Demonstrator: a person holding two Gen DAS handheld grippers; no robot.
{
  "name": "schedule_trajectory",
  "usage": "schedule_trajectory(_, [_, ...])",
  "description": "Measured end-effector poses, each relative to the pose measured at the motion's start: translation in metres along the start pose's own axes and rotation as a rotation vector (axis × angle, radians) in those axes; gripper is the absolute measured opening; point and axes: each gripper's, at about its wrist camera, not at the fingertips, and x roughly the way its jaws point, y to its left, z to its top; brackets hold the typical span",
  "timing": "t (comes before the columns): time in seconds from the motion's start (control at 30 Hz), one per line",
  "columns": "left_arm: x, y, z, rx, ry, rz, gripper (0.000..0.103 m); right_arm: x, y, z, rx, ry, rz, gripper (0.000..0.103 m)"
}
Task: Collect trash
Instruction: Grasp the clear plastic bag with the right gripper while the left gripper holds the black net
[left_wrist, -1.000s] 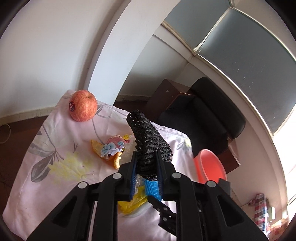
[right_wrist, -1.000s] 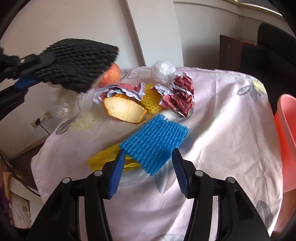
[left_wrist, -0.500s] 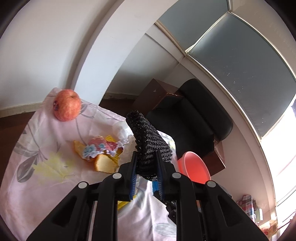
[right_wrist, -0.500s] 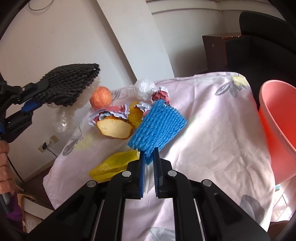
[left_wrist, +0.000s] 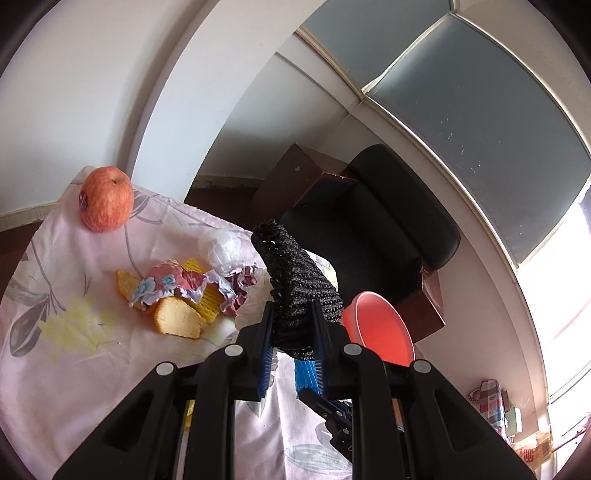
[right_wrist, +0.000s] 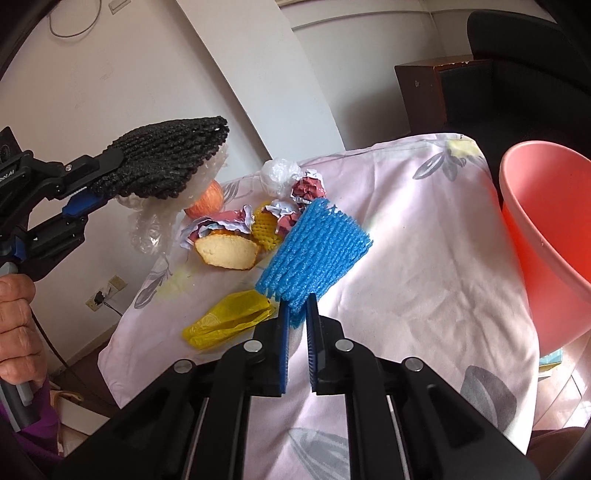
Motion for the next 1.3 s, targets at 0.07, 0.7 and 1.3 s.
schedule_trajectory(0.07, [0.001,-0.003,-0.001,0.004,0.003,-0.001,0.018,-0.003,0.0,-0.001,0.004,-0.009,0.026,0.009])
schedule_trajectory(0.7, [0.038,-0.018,-0.025,-0.005,0.106,-0.07,0.018,-0.009,0.04,0.009,-0.051,-0.06,0.153,0.057])
schedule_trajectory(1.3, [0.055,-0.002,-0.038,0.048,0.091,0.085,0.018,0.003,-0.02,-0.005,0.072,0.041,-0.033,0.017])
